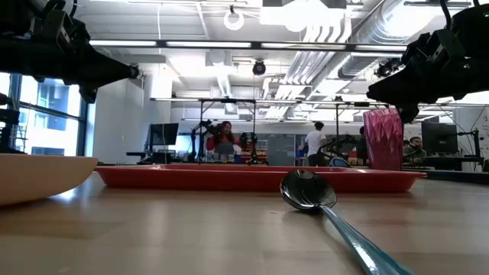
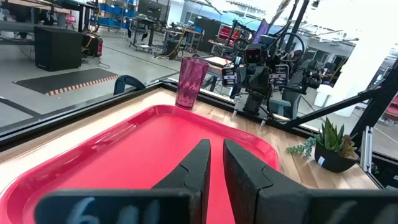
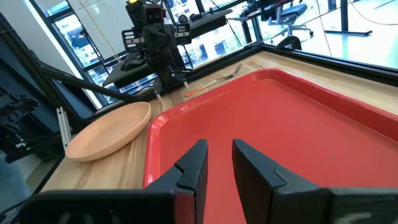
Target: Pick and place plate/cup/fork/spoon on tray
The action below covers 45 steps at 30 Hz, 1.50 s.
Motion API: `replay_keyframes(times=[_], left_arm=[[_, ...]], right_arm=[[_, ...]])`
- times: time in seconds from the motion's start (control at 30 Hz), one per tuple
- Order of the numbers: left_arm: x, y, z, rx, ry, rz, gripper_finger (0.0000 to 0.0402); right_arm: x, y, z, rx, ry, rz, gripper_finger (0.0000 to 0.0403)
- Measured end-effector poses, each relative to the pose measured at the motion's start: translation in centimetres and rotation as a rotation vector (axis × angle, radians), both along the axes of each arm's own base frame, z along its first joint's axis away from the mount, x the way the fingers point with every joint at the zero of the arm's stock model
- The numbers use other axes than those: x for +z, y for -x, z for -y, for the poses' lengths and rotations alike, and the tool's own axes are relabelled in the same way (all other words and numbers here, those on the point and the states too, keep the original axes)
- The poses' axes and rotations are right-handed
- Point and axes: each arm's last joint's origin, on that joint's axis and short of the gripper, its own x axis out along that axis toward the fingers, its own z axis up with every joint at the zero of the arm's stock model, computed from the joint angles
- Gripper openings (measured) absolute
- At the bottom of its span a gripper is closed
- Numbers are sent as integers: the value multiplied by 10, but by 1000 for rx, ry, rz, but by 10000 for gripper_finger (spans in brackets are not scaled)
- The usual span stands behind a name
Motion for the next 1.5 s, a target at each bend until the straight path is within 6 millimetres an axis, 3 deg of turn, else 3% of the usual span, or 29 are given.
replay_keyframes(times=[1.03,1.5], left_arm=[[0,0,0,0,4,2,35],[8,0,0,-3,167,128,35]], right_arm=[[0,0,0,0,0,0,67],[0,0,0,0,0,0,67]])
